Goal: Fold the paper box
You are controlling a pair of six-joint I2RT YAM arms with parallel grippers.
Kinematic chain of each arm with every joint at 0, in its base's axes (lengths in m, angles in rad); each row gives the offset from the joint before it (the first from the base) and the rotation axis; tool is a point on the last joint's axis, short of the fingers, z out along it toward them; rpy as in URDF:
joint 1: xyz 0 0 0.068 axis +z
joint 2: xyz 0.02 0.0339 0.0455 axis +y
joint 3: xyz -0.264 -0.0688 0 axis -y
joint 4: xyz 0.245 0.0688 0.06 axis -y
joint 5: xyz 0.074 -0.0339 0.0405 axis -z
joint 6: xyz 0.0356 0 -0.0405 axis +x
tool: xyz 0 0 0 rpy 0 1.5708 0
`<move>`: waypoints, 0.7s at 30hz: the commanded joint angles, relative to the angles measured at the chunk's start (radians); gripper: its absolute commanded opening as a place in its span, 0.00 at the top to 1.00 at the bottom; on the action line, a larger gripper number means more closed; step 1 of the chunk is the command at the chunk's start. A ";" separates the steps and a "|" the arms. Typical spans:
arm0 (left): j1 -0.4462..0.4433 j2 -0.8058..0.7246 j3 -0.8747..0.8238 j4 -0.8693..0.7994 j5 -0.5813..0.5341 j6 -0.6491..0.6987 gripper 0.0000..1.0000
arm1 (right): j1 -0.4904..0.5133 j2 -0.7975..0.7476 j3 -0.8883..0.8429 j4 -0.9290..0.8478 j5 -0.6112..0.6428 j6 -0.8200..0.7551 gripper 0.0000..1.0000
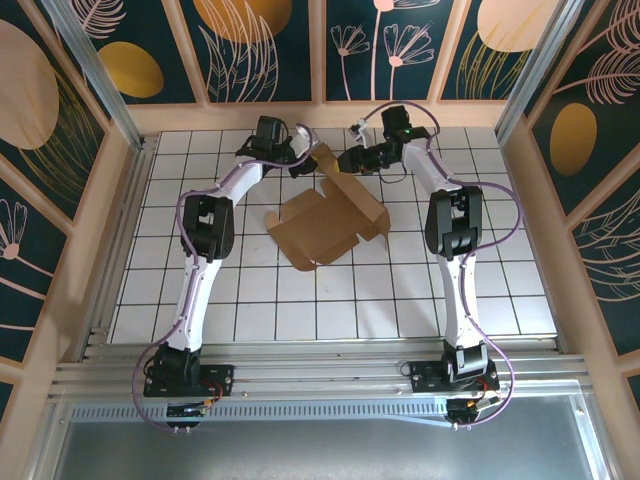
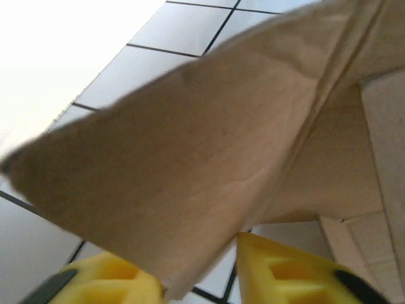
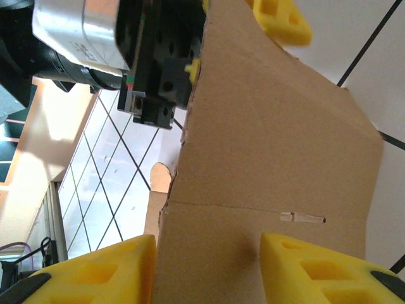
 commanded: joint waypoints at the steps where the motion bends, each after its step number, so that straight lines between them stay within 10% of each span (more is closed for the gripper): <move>1: -0.018 0.009 0.018 -0.038 0.017 0.003 0.92 | 0.009 -0.051 -0.011 -0.034 0.022 -0.011 0.53; 12: -0.022 -0.126 -0.084 0.075 0.096 -0.392 1.00 | 0.015 -0.079 -0.063 0.022 0.035 0.019 0.53; 21: -0.023 -0.163 -0.067 -0.104 -0.022 -0.468 1.00 | 0.016 -0.088 -0.076 0.017 0.067 0.016 0.53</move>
